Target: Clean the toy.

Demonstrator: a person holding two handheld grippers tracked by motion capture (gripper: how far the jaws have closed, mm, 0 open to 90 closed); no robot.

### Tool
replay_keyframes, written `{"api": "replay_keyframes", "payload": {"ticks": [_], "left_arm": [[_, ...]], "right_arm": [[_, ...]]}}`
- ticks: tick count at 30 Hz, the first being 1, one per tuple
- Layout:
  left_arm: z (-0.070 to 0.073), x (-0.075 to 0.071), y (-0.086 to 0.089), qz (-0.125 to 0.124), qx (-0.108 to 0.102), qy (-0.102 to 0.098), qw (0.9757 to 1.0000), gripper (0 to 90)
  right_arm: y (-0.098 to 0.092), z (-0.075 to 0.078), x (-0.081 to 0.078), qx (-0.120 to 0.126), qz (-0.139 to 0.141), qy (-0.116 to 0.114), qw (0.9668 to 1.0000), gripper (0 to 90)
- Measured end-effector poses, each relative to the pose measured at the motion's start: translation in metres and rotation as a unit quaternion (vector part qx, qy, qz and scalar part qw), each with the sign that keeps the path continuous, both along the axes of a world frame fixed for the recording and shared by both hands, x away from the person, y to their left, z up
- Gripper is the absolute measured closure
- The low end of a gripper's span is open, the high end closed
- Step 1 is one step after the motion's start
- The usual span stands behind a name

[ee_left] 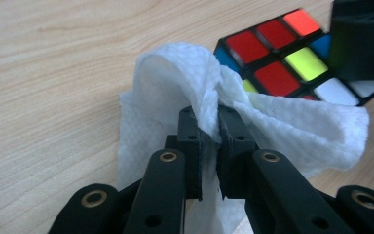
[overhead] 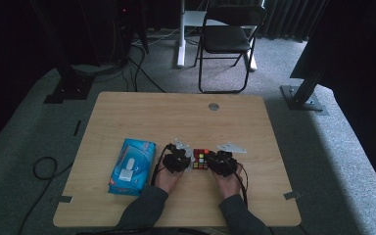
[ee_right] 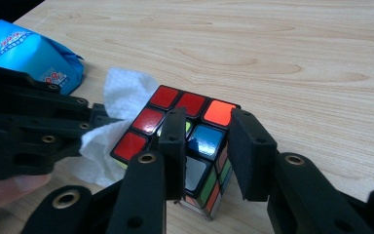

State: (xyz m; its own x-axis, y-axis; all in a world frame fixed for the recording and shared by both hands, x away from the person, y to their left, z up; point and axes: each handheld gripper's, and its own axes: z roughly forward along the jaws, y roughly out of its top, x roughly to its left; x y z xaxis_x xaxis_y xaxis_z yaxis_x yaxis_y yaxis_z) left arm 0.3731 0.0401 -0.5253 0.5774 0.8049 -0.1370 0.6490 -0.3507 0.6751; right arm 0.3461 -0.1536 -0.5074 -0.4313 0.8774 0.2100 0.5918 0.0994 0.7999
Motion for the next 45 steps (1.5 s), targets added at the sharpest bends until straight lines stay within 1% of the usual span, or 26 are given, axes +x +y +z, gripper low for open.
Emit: {"api": "replay_keyframes", "payload": {"ticks": [1, 2, 5, 7, 8, 10, 18, 21, 23, 27, 31, 35, 38, 42, 45], "left_arm": [[0.000, 0.000, 0.000, 0.000, 0.000, 0.000, 1.0000, 81.9], [-0.003, 0.002, -0.002, -0.004, 0.015, 0.002, 0.9999, 81.9], [-0.007, 0.004, -0.003, -0.004, 0.018, 0.005, 0.9998, 81.9], [-0.007, 0.004, -0.003, -0.004, 0.020, 0.002, 0.9998, 82.1], [-0.007, 0.004, -0.004, -0.006, 0.026, 0.000, 0.9996, 82.1], [-0.007, 0.004, -0.004, -0.007, 0.029, -0.001, 0.9995, 82.1], [-0.007, 0.003, -0.004, -0.005, 0.029, -0.001, 0.9996, 82.2], [-0.006, 0.002, -0.005, -0.005, 0.034, -0.003, 0.9994, 82.4], [-0.005, 0.002, -0.004, -0.006, 0.030, 0.000, 0.9995, 82.5], [-0.001, 0.001, -0.003, -0.008, 0.028, -0.003, 0.9996, 82.4], [0.006, -0.001, -0.001, -0.008, 0.015, -0.008, 0.9998, 82.3], [0.012, -0.003, 0.003, -0.015, 0.000, -0.011, 0.9998, 82.2], [0.017, -0.007, 0.006, -0.016, -0.011, -0.015, 0.9997, 82.1], [0.020, -0.012, 0.006, -0.019, -0.012, -0.020, 0.9995, 81.9], [0.018, -0.016, 0.007, -0.024, -0.011, -0.020, 0.9995, 81.9]], "right_arm": [[0.000, 0.000, 0.000, 0.000, 0.000, 0.000, 1.0000, 68.9], [0.000, 0.000, 0.000, 0.000, 0.000, 0.000, 1.0000, 68.8], [0.000, 0.000, 0.000, 0.000, 0.000, 0.000, 1.0000, 68.9], [0.000, 0.000, 0.000, 0.000, 0.000, 0.000, 1.0000, 68.9], [0.000, 0.000, 0.000, 0.000, 0.000, 0.000, 1.0000, 68.8], [0.000, 0.000, 0.000, -0.001, 0.000, 0.000, 1.0000, 68.9], [0.000, 0.000, 0.000, 0.000, 0.000, 0.000, 1.0000, 68.8], [0.000, 0.000, 0.000, 0.000, 0.000, 0.000, 1.0000, 68.8], [0.000, 0.000, 0.000, 0.000, 0.001, 0.000, 1.0000, 68.9], [0.000, 0.000, 0.000, 0.001, 0.001, 0.000, 1.0000, 68.8], [0.000, 0.000, 0.000, 0.001, 0.001, 0.000, 1.0000, 68.8], [-0.001, 0.000, 0.000, 0.001, 0.001, 0.000, 1.0000, 68.9], [-0.001, 0.000, 0.000, 0.003, 0.001, 0.000, 1.0000, 68.9], [-0.001, 0.000, 0.000, 0.002, 0.001, 0.000, 1.0000, 68.9], [0.000, 0.000, 0.000, 0.003, 0.001, -0.001, 1.0000, 69.1]]}}
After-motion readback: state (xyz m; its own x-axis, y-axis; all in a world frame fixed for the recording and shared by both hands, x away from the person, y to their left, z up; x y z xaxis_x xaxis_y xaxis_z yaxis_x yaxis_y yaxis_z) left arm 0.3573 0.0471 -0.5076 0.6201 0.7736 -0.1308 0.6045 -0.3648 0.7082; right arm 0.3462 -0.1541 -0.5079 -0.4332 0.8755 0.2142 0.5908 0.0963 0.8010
